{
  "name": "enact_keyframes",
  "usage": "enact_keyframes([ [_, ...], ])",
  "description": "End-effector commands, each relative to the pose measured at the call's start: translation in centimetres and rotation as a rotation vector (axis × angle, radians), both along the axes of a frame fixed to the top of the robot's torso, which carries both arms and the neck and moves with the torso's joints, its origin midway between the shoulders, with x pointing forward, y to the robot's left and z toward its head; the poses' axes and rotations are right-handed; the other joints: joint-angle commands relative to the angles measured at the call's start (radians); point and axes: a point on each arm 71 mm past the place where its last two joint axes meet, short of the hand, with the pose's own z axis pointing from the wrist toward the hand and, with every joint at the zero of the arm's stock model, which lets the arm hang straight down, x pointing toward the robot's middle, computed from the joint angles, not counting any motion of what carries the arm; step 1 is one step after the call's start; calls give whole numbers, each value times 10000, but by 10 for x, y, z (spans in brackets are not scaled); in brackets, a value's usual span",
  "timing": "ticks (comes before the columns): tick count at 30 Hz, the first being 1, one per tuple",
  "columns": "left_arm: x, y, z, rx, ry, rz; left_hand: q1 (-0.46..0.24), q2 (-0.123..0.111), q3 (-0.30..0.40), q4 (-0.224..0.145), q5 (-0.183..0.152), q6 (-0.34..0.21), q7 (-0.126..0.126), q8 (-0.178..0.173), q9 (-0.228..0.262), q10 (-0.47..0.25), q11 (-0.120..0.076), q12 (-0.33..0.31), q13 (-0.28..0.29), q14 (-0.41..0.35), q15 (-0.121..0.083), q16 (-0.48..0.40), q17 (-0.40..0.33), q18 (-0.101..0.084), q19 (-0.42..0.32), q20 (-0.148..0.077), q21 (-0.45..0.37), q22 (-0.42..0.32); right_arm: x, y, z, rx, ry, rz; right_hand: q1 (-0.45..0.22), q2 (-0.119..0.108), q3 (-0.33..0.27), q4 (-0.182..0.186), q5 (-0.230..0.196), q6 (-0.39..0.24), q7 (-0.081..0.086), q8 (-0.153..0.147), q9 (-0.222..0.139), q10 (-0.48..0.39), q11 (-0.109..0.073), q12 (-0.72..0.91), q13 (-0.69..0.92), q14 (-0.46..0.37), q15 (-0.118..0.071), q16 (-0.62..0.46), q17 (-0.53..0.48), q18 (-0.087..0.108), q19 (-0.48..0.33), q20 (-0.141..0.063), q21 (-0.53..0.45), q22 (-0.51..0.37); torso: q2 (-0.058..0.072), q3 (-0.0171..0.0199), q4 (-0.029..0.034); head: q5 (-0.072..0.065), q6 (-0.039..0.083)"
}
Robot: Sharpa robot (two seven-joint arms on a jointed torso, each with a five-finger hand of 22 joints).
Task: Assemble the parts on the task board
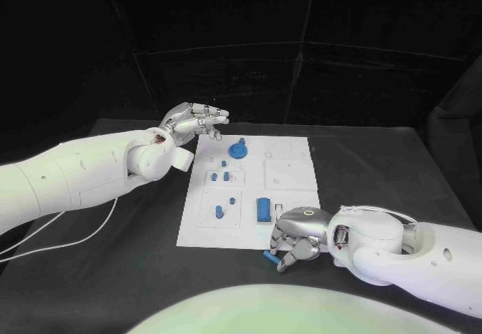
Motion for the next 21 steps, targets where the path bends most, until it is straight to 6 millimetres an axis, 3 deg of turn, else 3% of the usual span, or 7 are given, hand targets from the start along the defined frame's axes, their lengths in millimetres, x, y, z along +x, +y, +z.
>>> enact_keyframes([
  [1, 0, -2, 0, -120, -35, -106, -37, 17, -16, -58, 56, -63, 20, 73, 10, -43, 0, 60, -7, -88, -16, 31, -19, 135, 5, 53, -55, -16, 0, 0, -2, -272, -92, 65, -112, -30, -104, 6, -63, 70, 0, -42, -14, 229, -46, 4, -661, 885, -57, 67, 1830, -113, 9, -45, 11, 11, -55, -1, -19, 12, 2],
  [11, 0, -2, -4, -121, 46, -126, -39, 17, -18, -57, 56, -65, 19, 78, 10, -44, -1, 65, -7, -91, -15, 31, -22, 135, 5, 53, -57, -17, 4, 3, -2, -388, -653, -104, -144, -43, -162, 13, -60, 80, -5, -58, -24, 227, -51, 0, -664, 886, -63, 69, 1835, -114, 11, -54, 12, 16, -231, 24, -21, 68, 2],
  [21, -1, -2, -6, -118, 80, -130, -39, 17, -18, -57, 56, -65, 19, 78, 10, -44, -1, 65, -7, -91, -15, 31, -22, 135, 5, 53, -57, -17, 4, 11, -2, -444, -952, 61, -235, -86, -328, 38, -67, 163, -31, -64, -32, 237, -70, 25, -651, 891, -81, 81, 1858, -114, 14, -79, 12, 18, -232, 39, -13, 81, 2],
])
